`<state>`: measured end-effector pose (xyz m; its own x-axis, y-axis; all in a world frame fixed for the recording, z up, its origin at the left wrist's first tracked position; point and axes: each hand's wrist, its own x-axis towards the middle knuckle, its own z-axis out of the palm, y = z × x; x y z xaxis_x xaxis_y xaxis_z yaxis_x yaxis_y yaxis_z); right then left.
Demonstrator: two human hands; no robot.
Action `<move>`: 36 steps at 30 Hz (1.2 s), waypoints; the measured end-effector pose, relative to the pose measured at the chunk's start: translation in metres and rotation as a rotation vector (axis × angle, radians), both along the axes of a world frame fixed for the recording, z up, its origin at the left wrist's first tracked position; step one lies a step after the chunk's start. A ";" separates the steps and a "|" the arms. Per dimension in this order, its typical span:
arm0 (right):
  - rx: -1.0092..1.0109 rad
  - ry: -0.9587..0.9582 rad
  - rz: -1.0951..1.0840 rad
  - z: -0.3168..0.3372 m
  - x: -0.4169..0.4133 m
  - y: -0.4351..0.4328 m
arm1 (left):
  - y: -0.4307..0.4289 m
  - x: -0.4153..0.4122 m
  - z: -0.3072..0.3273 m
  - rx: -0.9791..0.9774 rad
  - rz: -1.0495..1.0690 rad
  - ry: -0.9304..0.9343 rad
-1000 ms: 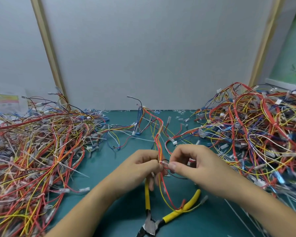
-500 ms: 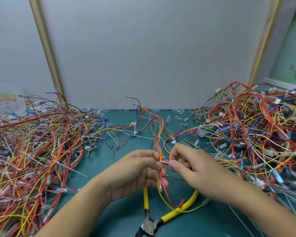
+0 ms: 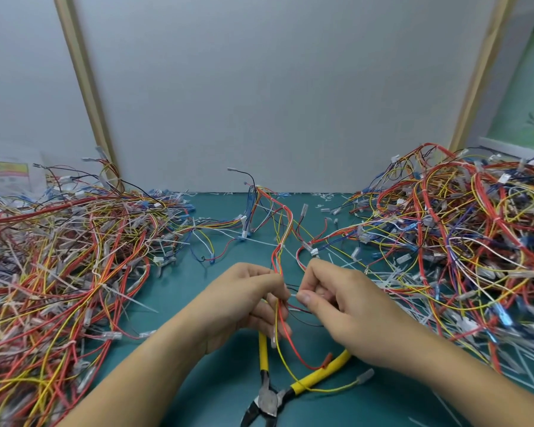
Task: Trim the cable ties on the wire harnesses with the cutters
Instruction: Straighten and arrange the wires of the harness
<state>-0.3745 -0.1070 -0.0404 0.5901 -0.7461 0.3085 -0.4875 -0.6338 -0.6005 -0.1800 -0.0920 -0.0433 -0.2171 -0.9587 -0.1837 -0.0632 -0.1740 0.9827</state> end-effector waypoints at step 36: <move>0.086 -0.093 0.273 0.013 -0.001 0.012 | -0.006 0.011 0.000 -0.127 0.094 -0.018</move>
<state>-0.3755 -0.0945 -0.0270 0.7448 -0.5891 0.3132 -0.2462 -0.6790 -0.6917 -0.1690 -0.0984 -0.0428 -0.1229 -0.9904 -0.0632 -0.0704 -0.0548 0.9960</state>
